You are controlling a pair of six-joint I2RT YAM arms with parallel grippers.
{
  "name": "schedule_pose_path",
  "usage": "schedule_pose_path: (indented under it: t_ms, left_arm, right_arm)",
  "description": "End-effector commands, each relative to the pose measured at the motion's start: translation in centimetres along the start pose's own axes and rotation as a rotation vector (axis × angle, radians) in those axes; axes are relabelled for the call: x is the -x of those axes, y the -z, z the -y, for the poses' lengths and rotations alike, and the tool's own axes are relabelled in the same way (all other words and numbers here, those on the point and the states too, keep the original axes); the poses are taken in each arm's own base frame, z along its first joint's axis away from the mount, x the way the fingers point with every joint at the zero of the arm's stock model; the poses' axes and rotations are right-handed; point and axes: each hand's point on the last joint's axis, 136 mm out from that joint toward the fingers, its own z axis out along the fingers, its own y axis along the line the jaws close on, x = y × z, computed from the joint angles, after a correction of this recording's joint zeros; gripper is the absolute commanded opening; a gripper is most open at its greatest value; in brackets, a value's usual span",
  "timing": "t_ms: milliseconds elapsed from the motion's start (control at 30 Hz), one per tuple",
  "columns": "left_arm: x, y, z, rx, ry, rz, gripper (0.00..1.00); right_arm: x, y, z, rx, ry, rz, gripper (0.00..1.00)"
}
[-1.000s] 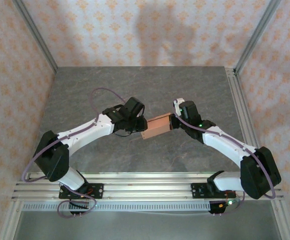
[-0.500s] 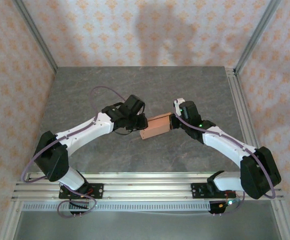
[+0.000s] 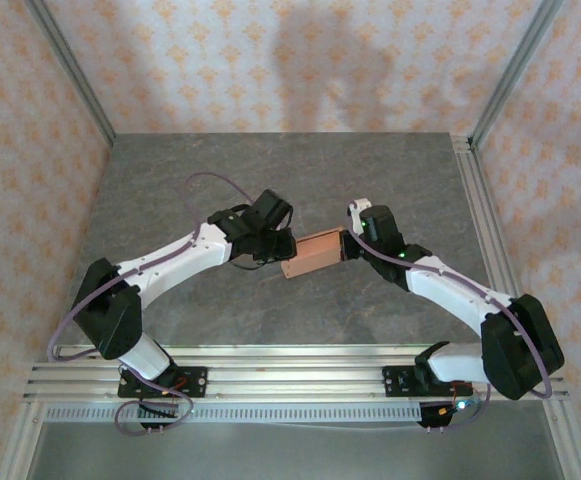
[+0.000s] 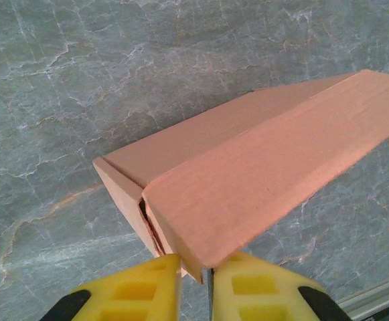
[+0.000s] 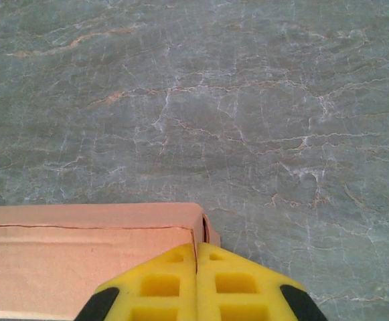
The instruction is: Fold the paper box
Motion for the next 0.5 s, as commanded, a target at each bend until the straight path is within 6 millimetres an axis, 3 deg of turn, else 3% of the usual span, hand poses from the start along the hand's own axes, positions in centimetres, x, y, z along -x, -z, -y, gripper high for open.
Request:
schedule_pose_path:
  t_ms: [0,233,467]
  left_arm:
    - [-0.7,-0.5,-0.8,0.036,-0.018,-0.03,0.18]
    - [-1.0,-0.4,-0.5,0.026,-0.026,-0.047,0.19]
    - [-0.4,2.6,-0.2,0.043,-0.069,-0.028,0.44]
  right_arm:
    - [-2.1,-0.2,-0.2,0.019,0.022,-0.024,0.0]
    - [-3.2,-0.5,0.1,0.019,0.016,-0.009,0.0]
    - [-2.8,-0.2,0.2,0.01,0.022,-0.002,0.0]
